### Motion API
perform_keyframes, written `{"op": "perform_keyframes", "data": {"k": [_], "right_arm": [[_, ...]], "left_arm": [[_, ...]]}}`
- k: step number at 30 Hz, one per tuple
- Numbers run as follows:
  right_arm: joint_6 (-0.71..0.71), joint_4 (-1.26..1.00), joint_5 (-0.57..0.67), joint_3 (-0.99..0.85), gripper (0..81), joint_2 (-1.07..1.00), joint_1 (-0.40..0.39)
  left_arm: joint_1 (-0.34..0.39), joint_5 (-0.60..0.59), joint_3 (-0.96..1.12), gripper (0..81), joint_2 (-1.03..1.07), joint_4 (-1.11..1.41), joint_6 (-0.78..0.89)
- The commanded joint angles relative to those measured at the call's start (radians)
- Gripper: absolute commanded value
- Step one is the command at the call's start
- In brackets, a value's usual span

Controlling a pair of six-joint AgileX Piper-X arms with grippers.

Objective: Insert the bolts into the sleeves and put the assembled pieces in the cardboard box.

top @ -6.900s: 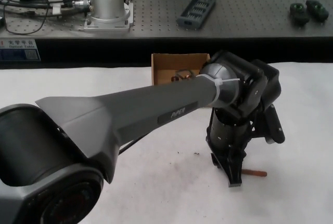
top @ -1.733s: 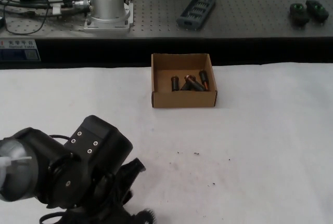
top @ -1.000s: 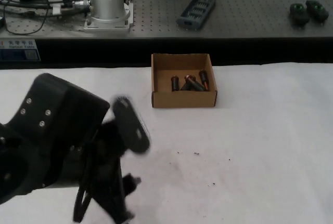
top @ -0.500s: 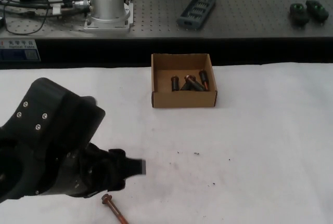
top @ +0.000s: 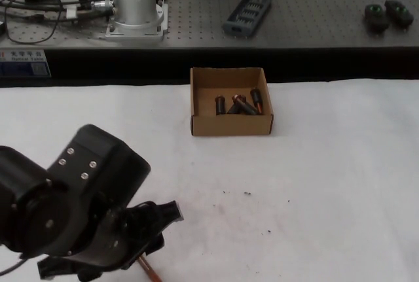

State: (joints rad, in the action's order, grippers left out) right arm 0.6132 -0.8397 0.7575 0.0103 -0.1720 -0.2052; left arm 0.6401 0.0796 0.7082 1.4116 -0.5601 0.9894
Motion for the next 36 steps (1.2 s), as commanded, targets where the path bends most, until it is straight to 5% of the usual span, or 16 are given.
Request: {"op": "perform_keyframes", "data": {"k": [1, 17, 23, 29, 36], "right_arm": [[-0.007, -0.001, -0.007, -0.01, 7.1, 0.004, 0.005], [-0.007, -0.001, -0.007, -0.01, 7.1, 0.004, 0.005], [-0.007, -0.001, -0.007, -0.01, 7.1, 0.004, 0.005], [-0.007, 0.004, -0.007, -0.01, 7.1, 0.004, 0.005], [-0.123, 0.154, -0.131, -0.01, 7.1, 0.002, 0.005]], "left_arm": [[0.0, 0.013, 0.0, 44.3, 0.048, 0.045, 0.03], [0.0, -0.018, 0.0, 18.4, 0.258, 0.201, 0.008], [0.0, 0.013, 0.0, 0.3, 0.278, 0.201, -0.246], [0.0, 0.016, 0.003, 0.6, 0.249, 0.25, -0.64], [0.0, 0.044, 0.0, 0.6, 0.095, 0.437, -0.773]]}}
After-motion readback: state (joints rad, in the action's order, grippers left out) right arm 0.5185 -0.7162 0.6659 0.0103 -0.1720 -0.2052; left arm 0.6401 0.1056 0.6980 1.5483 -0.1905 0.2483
